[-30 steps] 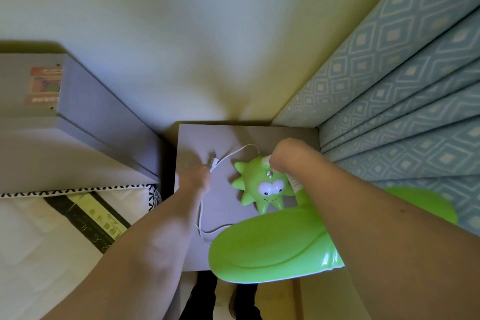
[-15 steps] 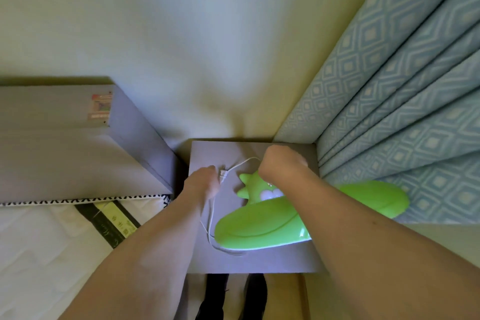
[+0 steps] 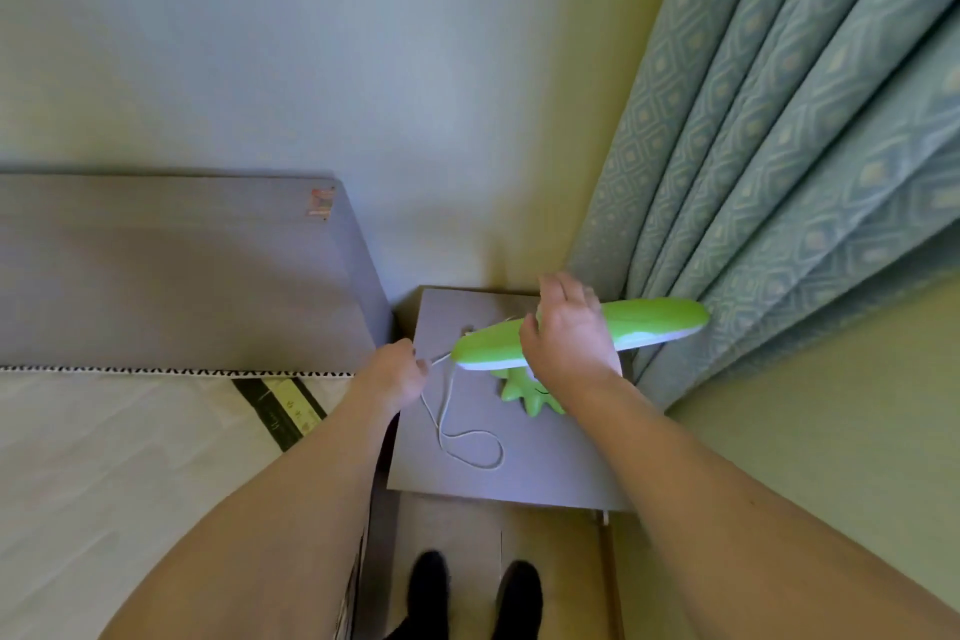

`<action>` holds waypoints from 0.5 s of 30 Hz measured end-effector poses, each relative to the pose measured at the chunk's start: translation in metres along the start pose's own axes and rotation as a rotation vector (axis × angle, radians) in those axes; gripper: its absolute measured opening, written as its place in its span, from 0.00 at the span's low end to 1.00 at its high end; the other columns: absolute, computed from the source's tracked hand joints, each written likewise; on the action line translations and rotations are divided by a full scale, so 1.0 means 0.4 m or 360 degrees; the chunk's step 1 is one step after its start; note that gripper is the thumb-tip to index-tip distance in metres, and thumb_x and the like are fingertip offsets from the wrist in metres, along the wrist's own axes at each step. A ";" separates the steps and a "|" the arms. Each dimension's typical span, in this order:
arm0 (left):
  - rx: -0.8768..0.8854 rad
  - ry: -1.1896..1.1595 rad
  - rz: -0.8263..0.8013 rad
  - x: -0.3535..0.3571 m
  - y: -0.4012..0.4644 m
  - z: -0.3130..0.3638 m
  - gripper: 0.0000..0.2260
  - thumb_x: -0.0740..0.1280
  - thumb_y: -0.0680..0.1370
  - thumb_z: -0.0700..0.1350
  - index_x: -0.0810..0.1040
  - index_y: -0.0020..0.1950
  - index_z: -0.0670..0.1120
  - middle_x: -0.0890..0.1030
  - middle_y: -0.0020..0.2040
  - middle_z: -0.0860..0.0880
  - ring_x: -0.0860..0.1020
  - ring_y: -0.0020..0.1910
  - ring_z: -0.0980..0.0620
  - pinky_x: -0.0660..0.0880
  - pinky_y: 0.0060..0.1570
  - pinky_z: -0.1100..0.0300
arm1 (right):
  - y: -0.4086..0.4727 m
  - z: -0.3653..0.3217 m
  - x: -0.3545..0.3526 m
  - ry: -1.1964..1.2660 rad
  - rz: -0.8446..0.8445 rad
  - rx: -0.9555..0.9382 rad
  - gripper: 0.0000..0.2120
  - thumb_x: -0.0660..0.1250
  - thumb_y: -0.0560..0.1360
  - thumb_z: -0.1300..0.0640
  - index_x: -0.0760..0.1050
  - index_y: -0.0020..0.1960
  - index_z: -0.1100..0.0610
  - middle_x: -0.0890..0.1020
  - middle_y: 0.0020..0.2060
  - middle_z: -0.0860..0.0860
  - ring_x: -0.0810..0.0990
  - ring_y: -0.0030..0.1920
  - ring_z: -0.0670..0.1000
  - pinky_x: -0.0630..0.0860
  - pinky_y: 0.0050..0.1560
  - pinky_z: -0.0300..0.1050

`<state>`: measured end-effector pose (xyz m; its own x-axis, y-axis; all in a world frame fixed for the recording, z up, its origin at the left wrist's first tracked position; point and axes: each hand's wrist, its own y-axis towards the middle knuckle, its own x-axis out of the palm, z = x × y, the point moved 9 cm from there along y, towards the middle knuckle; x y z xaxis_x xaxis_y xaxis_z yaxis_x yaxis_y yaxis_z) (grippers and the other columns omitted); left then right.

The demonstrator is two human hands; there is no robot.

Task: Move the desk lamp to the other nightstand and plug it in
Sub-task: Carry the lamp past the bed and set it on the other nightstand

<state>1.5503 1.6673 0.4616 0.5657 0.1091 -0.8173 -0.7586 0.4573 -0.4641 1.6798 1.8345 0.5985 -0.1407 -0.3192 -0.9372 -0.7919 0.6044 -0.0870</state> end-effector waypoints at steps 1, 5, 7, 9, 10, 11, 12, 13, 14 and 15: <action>0.0015 0.0010 0.0005 0.006 -0.033 -0.005 0.14 0.58 0.80 0.47 0.74 0.56 0.38 0.78 0.57 0.37 0.76 0.57 0.38 0.73 0.55 0.50 | -0.034 -0.005 -0.009 -0.0020 0.0061 -0.0052 0.22 0.59 0.75 0.60 0.67 0.68 0.62 0.70 0.68 0.58 0.67 0.68 0.59 0.57 0.74 0.51; 0.0086 0.0034 -0.0033 0.048 -0.109 -0.003 0.14 0.57 0.79 0.47 0.73 0.55 0.37 0.79 0.57 0.37 0.77 0.57 0.37 0.73 0.55 0.49 | -0.152 -0.008 -0.037 0.0048 0.0330 -0.0134 0.24 0.63 0.72 0.62 0.69 0.68 0.66 0.72 0.67 0.62 0.69 0.68 0.62 0.60 0.74 0.55; 0.0132 0.0049 -0.0082 0.072 -0.130 0.005 0.14 0.58 0.79 0.46 0.74 0.57 0.37 0.79 0.59 0.37 0.77 0.58 0.38 0.73 0.56 0.51 | -0.204 0.004 -0.035 0.0113 0.0432 -0.0059 0.25 0.65 0.71 0.64 0.69 0.68 0.67 0.72 0.67 0.63 0.70 0.68 0.64 0.64 0.72 0.58; 0.0186 0.0085 -0.0130 0.090 -0.137 0.018 0.15 0.58 0.79 0.46 0.74 0.60 0.39 0.78 0.61 0.38 0.77 0.60 0.40 0.73 0.58 0.53 | -0.250 0.025 -0.025 0.0163 0.0501 0.0066 0.26 0.65 0.71 0.64 0.69 0.68 0.67 0.72 0.67 0.63 0.70 0.68 0.64 0.66 0.71 0.59; 0.0209 0.0098 -0.0153 0.101 -0.141 0.021 0.16 0.59 0.79 0.47 0.74 0.62 0.40 0.78 0.63 0.39 0.76 0.61 0.40 0.73 0.59 0.53 | -0.276 0.037 -0.013 0.0166 0.0524 0.0123 0.26 0.65 0.71 0.63 0.68 0.69 0.67 0.72 0.67 0.63 0.70 0.67 0.64 0.66 0.71 0.59; 0.0223 0.0097 -0.0172 0.109 -0.143 0.024 0.16 0.59 0.79 0.47 0.73 0.63 0.40 0.77 0.63 0.40 0.76 0.62 0.41 0.73 0.59 0.53 | -0.298 0.049 0.000 0.0157 0.0538 0.0169 0.27 0.65 0.71 0.63 0.68 0.69 0.67 0.72 0.67 0.63 0.71 0.67 0.64 0.66 0.71 0.59; 0.0235 0.0095 -0.0184 0.117 -0.141 0.027 0.16 0.59 0.79 0.47 0.73 0.63 0.41 0.77 0.63 0.40 0.75 0.63 0.41 0.73 0.60 0.53 | -0.311 0.062 0.018 0.0146 0.0526 0.0206 0.27 0.65 0.71 0.63 0.68 0.69 0.67 0.73 0.67 0.63 0.71 0.67 0.64 0.66 0.71 0.58; 0.0245 0.0089 -0.0191 0.123 -0.141 0.030 0.16 0.59 0.78 0.47 0.73 0.62 0.41 0.78 0.63 0.40 0.76 0.62 0.41 0.74 0.59 0.53 | -0.322 0.076 0.038 0.0129 0.0488 0.0245 0.27 0.64 0.71 0.63 0.68 0.69 0.67 0.73 0.67 0.62 0.71 0.67 0.63 0.66 0.71 0.57; 0.0262 0.0082 -0.0178 0.131 -0.142 0.033 0.15 0.59 0.78 0.47 0.73 0.60 0.40 0.78 0.61 0.40 0.76 0.61 0.40 0.74 0.58 0.53 | -0.333 0.090 0.063 0.0113 0.0432 0.0283 0.26 0.64 0.72 0.62 0.67 0.69 0.66 0.72 0.67 0.61 0.70 0.67 0.62 0.65 0.72 0.55; 0.0289 0.0089 -0.0152 0.145 -0.141 0.038 0.14 0.60 0.78 0.47 0.74 0.59 0.40 0.79 0.60 0.40 0.77 0.59 0.40 0.74 0.56 0.53 | -0.341 0.108 0.095 0.0109 0.0384 0.0319 0.26 0.63 0.73 0.61 0.67 0.70 0.64 0.72 0.67 0.60 0.70 0.68 0.61 0.64 0.72 0.53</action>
<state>1.6308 1.6614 0.4457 0.6094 0.0107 -0.7928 -0.6289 0.6154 -0.4752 1.8083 1.7713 0.5601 -0.3555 -0.1934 -0.9145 -0.5988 0.7983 0.0640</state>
